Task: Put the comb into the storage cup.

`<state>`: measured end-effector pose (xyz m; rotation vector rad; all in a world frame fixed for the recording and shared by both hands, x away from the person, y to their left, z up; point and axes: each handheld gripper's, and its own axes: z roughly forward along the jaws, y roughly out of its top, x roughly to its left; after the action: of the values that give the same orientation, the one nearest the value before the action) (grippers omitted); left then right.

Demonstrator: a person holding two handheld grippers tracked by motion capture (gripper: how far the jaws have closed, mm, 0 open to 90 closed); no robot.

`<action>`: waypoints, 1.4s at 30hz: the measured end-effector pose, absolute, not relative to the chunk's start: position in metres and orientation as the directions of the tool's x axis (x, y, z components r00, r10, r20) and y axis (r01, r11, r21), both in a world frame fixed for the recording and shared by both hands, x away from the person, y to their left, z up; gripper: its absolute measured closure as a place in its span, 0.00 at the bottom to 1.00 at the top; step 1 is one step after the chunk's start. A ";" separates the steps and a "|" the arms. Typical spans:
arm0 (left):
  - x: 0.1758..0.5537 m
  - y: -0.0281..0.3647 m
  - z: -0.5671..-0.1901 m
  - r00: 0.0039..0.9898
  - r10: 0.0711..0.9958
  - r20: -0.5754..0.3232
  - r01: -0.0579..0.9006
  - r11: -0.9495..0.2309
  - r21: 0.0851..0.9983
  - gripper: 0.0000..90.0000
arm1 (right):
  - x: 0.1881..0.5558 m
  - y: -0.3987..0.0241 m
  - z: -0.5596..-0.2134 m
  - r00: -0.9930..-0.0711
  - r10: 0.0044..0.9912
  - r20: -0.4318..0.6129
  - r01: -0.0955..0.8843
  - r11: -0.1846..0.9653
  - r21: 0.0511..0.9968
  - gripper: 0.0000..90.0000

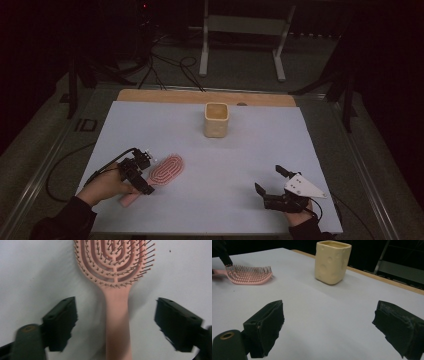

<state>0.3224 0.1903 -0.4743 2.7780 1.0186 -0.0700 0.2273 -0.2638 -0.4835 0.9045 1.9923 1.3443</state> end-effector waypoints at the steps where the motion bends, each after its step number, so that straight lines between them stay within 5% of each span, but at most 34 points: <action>1: 0.323 0.190 -0.475 0.763 0.637 -0.104 0.646 -0.749 0.151 0.22 | 0.227 -0.264 -0.484 -0.612 0.787 -0.083 0.219 0.269 0.938 0.10; 22: 0.332 0.183 -0.484 0.770 0.630 -0.106 0.638 -0.762 0.105 0.63 | 0.228 -0.264 -0.484 -0.616 0.784 -0.074 0.223 0.263 0.939 0.10; 42: 0.335 0.178 -0.486 0.748 0.654 -0.110 0.662 -0.747 0.065 0.77 | 0.228 -0.264 -0.484 -0.620 0.781 -0.076 0.222 0.267 0.938 0.10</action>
<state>0.3351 0.1782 -0.4861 2.8430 1.0731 -0.1220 0.2276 -0.2637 -0.4842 0.9024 2.0022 1.3519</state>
